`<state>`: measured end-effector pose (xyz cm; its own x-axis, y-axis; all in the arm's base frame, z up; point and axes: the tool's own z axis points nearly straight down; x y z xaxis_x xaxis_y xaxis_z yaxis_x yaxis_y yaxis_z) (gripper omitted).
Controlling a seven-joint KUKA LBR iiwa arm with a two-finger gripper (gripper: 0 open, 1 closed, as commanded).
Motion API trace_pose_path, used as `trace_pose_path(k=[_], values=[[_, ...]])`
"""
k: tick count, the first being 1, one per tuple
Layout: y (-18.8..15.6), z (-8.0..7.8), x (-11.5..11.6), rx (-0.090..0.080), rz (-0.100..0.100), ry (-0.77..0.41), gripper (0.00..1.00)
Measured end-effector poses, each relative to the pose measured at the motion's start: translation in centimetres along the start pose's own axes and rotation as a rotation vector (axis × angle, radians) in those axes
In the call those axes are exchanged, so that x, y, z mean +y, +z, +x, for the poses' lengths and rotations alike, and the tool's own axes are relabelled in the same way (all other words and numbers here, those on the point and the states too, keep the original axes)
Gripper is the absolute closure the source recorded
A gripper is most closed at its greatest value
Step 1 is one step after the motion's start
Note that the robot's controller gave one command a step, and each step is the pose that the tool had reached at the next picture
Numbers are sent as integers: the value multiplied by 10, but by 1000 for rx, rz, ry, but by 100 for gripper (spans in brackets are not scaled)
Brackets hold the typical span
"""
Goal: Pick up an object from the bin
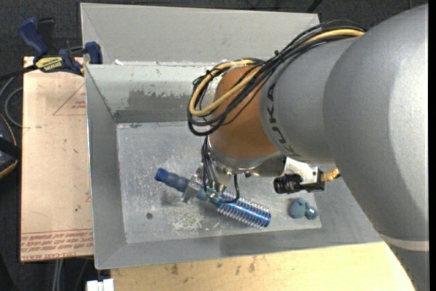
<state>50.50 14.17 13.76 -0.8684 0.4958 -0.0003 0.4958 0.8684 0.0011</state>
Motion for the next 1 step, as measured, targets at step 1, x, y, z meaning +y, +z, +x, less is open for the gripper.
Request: trace_pose_path(k=[1], values=[[-39, 0, 0, -2, -1, -3, 100]])
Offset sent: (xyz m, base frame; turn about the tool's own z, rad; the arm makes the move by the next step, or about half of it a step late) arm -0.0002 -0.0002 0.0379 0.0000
